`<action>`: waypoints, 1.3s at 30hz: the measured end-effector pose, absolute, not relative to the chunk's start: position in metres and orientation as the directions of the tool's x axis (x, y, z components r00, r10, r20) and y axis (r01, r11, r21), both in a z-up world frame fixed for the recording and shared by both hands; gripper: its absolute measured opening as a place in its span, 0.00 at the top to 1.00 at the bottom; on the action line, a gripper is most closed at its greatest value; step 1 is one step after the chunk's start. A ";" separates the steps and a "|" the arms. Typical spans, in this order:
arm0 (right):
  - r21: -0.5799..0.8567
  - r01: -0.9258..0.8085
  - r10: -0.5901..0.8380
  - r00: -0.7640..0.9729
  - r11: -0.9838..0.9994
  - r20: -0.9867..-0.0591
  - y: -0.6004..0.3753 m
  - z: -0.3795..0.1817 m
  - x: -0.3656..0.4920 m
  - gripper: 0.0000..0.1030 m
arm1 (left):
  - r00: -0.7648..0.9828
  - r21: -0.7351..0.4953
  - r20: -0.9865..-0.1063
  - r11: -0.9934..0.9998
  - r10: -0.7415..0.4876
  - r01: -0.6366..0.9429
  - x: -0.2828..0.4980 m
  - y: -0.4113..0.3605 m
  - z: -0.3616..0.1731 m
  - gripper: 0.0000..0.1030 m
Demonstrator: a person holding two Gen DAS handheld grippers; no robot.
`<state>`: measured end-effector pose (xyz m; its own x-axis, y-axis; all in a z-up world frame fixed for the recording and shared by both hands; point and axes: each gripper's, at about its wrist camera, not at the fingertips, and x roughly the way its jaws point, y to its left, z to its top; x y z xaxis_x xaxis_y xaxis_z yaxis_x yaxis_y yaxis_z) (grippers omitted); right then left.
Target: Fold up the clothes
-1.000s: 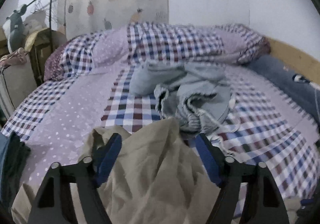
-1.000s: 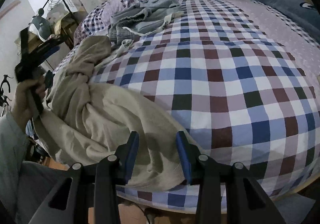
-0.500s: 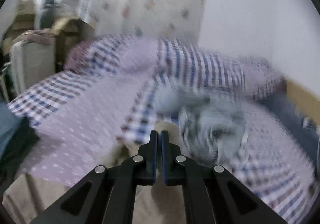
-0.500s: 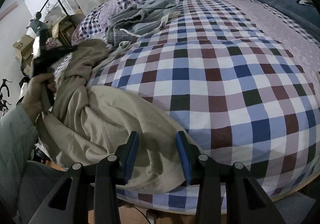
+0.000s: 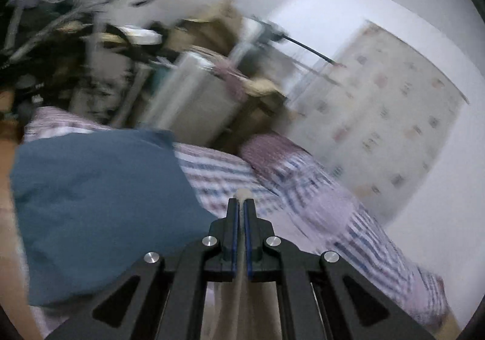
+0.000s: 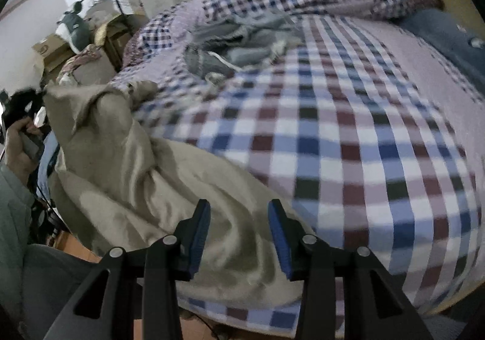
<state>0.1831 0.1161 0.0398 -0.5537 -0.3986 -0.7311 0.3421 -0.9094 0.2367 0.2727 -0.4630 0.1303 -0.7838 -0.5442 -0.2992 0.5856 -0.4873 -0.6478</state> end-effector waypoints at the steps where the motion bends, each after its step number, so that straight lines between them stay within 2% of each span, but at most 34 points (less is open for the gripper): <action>1: 0.231 0.356 -0.405 -0.561 -0.905 -0.722 0.109 0.047 0.179 0.58 | -0.769 -0.654 -0.313 -0.461 -0.557 0.600 0.281 -0.472 0.125 0.98; 6: 0.238 0.442 -0.475 -0.566 -0.865 -0.674 0.060 0.078 0.144 0.58 | -0.720 -0.676 -0.365 -0.364 -0.591 0.641 0.308 -0.506 0.106 0.98; 11: 0.264 0.546 -0.559 -0.494 -0.796 -0.665 -0.014 0.093 0.096 0.58 | -0.685 -0.687 -0.400 -0.296 -0.608 0.664 0.320 -0.519 0.093 0.98; 18: 0.321 0.628 -0.629 -0.359 -0.709 -0.690 -0.121 0.085 0.032 0.50 | -0.671 -0.699 -0.432 -0.246 -0.602 0.671 0.319 -0.534 0.085 0.98; 25: 0.216 0.720 -0.607 -0.341 -0.660 -0.718 -0.226 0.080 -0.004 0.49 | -0.678 -0.702 -0.442 -0.244 -0.587 0.669 0.312 -0.539 0.082 0.98; 31: 0.077 0.768 -0.524 -0.356 -0.635 -0.774 -0.282 0.062 -0.016 0.49 | -0.688 -0.706 -0.446 -0.247 -0.573 0.664 0.308 -0.543 0.081 0.98; 32: 0.062 0.773 -0.516 -0.359 -0.631 -0.778 -0.286 0.060 -0.016 0.56 | -0.690 -0.707 -0.446 -0.247 -0.570 0.662 0.307 -0.544 0.080 0.98; 33: 0.042 0.777 -0.507 -0.367 -0.628 -0.780 -0.287 0.060 -0.016 0.74 | -0.691 -0.708 -0.447 -0.247 -0.569 0.662 0.307 -0.544 0.081 0.98; 35: 0.015 0.777 -0.491 -0.382 -0.629 -0.783 -0.287 0.061 -0.018 0.92 | -0.691 -0.706 -0.446 -0.252 -0.569 0.662 0.305 -0.542 0.081 0.98; 39: -0.039 0.744 -0.470 -0.460 -0.667 -0.754 -0.268 0.075 -0.024 0.97 | -0.695 -0.701 -0.439 -0.267 -0.569 0.662 0.302 -0.538 0.084 0.98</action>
